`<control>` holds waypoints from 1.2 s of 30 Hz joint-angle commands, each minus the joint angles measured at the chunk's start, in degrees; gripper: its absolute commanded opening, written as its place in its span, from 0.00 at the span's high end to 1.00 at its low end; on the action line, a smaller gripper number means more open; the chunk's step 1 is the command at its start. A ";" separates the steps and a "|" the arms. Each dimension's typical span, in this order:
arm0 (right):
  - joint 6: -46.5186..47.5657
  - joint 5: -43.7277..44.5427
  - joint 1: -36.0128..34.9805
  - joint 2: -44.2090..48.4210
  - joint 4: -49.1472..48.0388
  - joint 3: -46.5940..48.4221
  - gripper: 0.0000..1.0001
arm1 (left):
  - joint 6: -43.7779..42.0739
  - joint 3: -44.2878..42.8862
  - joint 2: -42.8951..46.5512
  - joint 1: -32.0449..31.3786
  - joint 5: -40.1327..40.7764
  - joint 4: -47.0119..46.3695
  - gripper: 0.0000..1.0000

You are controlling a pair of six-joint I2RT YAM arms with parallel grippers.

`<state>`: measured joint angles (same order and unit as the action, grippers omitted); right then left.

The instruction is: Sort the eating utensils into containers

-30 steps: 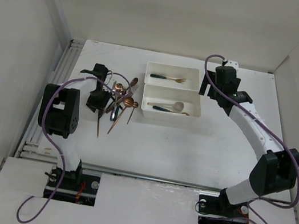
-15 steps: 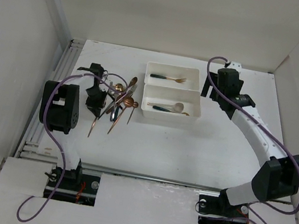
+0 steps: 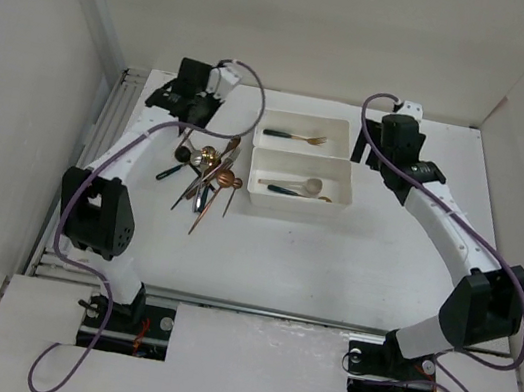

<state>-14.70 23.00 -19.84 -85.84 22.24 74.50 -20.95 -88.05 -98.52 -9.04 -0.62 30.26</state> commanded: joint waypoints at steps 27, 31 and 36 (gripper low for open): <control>3.89 -4.45 8.94 0.77 -5.80 1.44 0.03 | -22.20 -5.74 -18.73 -24.62 -9.49 -47.83 0.83; 3.89 -4.46 8.94 0.24 -5.28 1.97 0.03 | -22.22 -4.41 -17.58 -25.33 -5.10 -48.64 0.58; 2.75 -5.07 8.94 1.82 -5.80 1.35 0.03 | -10.72 -13.51 -14.07 -23.23 5.09 -41.19 0.54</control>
<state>-11.55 18.90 -11.27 -86.85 18.85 75.92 -39.11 -94.43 -119.26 -34.28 -2.72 -12.32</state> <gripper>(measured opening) 0.973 0.455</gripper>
